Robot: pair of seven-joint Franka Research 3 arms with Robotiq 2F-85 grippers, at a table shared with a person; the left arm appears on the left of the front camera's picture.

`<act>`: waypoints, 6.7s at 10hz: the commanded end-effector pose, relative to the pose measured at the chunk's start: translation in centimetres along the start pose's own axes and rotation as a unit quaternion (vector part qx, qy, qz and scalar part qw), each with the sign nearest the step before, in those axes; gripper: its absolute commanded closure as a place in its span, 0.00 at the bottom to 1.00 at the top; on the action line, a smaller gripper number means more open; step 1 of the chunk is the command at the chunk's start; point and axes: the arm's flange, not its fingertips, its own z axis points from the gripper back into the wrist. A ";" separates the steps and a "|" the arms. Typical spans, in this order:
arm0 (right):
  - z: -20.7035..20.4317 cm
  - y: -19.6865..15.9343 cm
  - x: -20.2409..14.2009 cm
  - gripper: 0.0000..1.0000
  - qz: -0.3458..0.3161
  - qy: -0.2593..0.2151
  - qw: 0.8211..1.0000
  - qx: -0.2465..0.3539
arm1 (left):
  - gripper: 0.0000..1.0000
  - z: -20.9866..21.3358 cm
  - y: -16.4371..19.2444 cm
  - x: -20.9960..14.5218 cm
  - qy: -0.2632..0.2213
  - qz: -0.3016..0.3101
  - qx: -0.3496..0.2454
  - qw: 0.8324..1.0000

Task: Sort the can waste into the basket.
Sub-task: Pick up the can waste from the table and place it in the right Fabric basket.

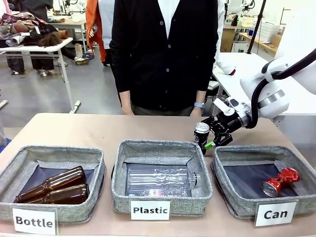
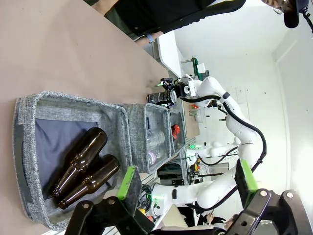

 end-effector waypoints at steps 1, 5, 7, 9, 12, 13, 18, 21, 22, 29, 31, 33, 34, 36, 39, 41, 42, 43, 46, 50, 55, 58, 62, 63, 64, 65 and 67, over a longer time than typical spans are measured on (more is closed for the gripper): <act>-0.4 -0.8 0.4 0.00 0.003 -0.007 1.000 0.025 | 0.00 0.0 -0.3 0.0 -0.004 -0.002 -0.010 1.000; -0.5 -0.8 0.0 0.52 -0.006 -0.020 0.999 0.038 | 0.00 0.0 -0.3 0.0 -0.004 -0.002 -0.010 1.000; -0.3 -0.7 0.2 1.00 -0.008 -0.022 0.999 0.042 | 0.00 0.0 -0.3 0.0 -0.004 -0.002 -0.010 1.000; -0.3 -0.7 0.1 1.00 -0.013 -0.025 0.999 0.043 | 0.00 0.0 -0.3 0.0 -0.004 -0.002 -0.010 1.000; 0.2 -0.4 0.2 1.00 -0.012 -0.028 0.999 0.037 | 0.00 0.0 -0.3 0.0 -0.004 -0.002 -0.010 1.000; 0.7 -0.3 0.4 1.00 -0.014 -0.034 0.999 0.029 | 0.00 0.0 -0.3 0.0 -0.004 -0.002 -0.010 1.000; 5.5 9.8 12.0 1.00 0.008 0.038 0.984 -0.175 | 0.00 0.0 -0.3 0.0 -0.004 -0.002 -0.010 1.000; 7.4 17.1 16.8 1.00 -0.067 0.216 0.966 -0.127 | 0.00 0.0 -0.3 0.0 -0.004 -0.002 -0.010 1.000; 8.1 19.2 18.0 1.00 -0.082 0.281 0.950 -0.110 | 0.00 0.0 -0.3 0.0 -0.004 -0.002 -0.010 1.000; 8.4 21.6 16.1 1.00 -0.053 0.565 0.823 -0.015 | 0.00 0.0 -0.3 0.0 -0.004 -0.002 -0.010 1.000; 8.3 20.9 15.9 1.00 -0.048 0.546 0.836 -0.027 | 0.00 0.0 -0.3 0.0 -0.004 -0.002 -0.010 1.000; 8.2 20.8 15.5 0.27 -0.037 0.532 0.845 -0.031 | 0.00 0.0 -0.3 0.0 -0.004 -0.002 -0.010 1.000; 8.2 20.9 15.2 0.00 -0.030 0.534 0.845 -0.026 | 0.00 0.0 -0.3 0.0 -0.004 -0.002 -0.010 1.000; 8.0 21.0 15.0 0.00 -0.031 0.534 0.845 -0.024 | 0.00 0.0 -0.3 0.0 -0.004 -0.002 -0.010 1.000; 8.0 21.1 15.0 0.00 -0.031 0.526 0.849 -0.029 | 0.00 0.0 -0.3 0.0 -0.004 -0.002 -0.010 1.000; 8.3 20.7 15.4 0.00 -0.076 0.469 0.879 -0.051 | 0.00 0.0 -0.3 0.0 -0.004 -0.002 -0.010 1.000; 8.6 20.5 16.0 0.00 -0.112 0.399 0.907 -0.077 | 0.00 0.0 -0.3 0.0 -0.004 -0.002 -0.010 1.000; 9.0 20.5 16.9 0.00 -0.171 0.273 0.942 -0.091 | 0.00 0.0 -0.3 0.0 -0.004 -0.002 -0.010 1.000; 9.4 18.8 18.9 0.00 -0.380 -0.057 0.890 -0.247 | 0.00 0.0 -0.3 0.0 -0.004 -0.002 -0.010 1.000; 9.2 15.8 18.0 0.00 -0.540 -0.190 0.796 -0.197 | 0.00 0.0 -0.3 0.0 -0.004 -0.002 -0.010 1.000; 10.6 14.7 15.9 0.00 -0.600 -0.191 0.752 -0.198 | 0.00 0.0 -0.3 0.0 -0.004 -0.002 -0.010 1.000; 10.6 14.7 15.9 0.00 -0.600 -0.191 0.752 -0.198 | 0.00 0.0 -0.3 0.0 -0.004 -0.002 -0.010 1.000; 10.6 14.7 15.9 0.00 -0.600 -0.191 0.752 -0.198 | 0.00 0.0 -0.3 0.0 -0.004 -0.002 -0.010 1.000; 10.6 14.7 15.9 0.00 -0.600 -0.191 0.752 -0.198 | 0.00 0.0 -0.3 0.0 -0.004 -0.002 -0.010 1.000; 10.6 14.7 15.9 0.00 -0.600 -0.191 0.752 -0.198 | 0.00 0.0 -0.3 0.0 -0.004 -0.002 -0.010 1.000; 10.6 14.7 15.9 0.00 -0.600 -0.191 0.752 -0.198 | 0.00 0.0 -0.3 0.0 -0.004 -0.002 -0.010 1.000; 10.6 14.7 15.9 0.00 -0.600 -0.191 0.752 -0.198 | 0.00 0.0 -0.3 0.0 -0.004 -0.002 -0.010 1.000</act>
